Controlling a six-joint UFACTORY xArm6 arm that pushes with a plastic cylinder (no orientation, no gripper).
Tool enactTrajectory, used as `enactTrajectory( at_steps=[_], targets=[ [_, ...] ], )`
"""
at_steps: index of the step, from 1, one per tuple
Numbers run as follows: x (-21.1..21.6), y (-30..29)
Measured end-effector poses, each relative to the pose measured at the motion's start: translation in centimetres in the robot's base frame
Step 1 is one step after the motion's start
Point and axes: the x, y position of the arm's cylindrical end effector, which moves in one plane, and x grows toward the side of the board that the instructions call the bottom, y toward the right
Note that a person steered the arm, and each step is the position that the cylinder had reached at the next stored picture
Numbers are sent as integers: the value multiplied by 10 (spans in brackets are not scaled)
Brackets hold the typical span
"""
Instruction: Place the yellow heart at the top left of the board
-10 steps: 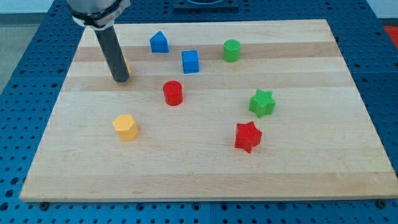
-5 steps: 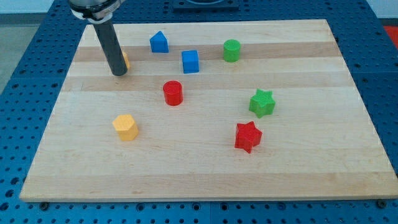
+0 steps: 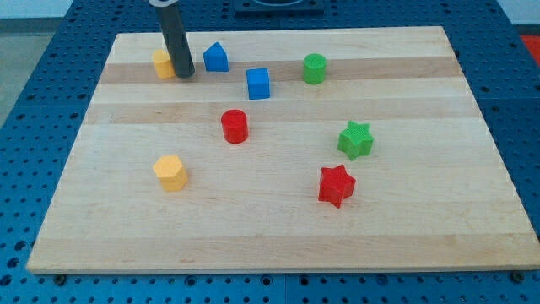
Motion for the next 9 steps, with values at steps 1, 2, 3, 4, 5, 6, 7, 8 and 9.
enactTrajectory(
  at_steps=[1, 2, 3, 4, 5, 6, 7, 8, 9],
  targets=[
    [-8, -5],
    [0, -7],
    [21, -13],
    [18, -30],
    [17, -32],
    [17, -32],
    [9, -32],
    [5, -32],
    [4, -32]
  ],
)
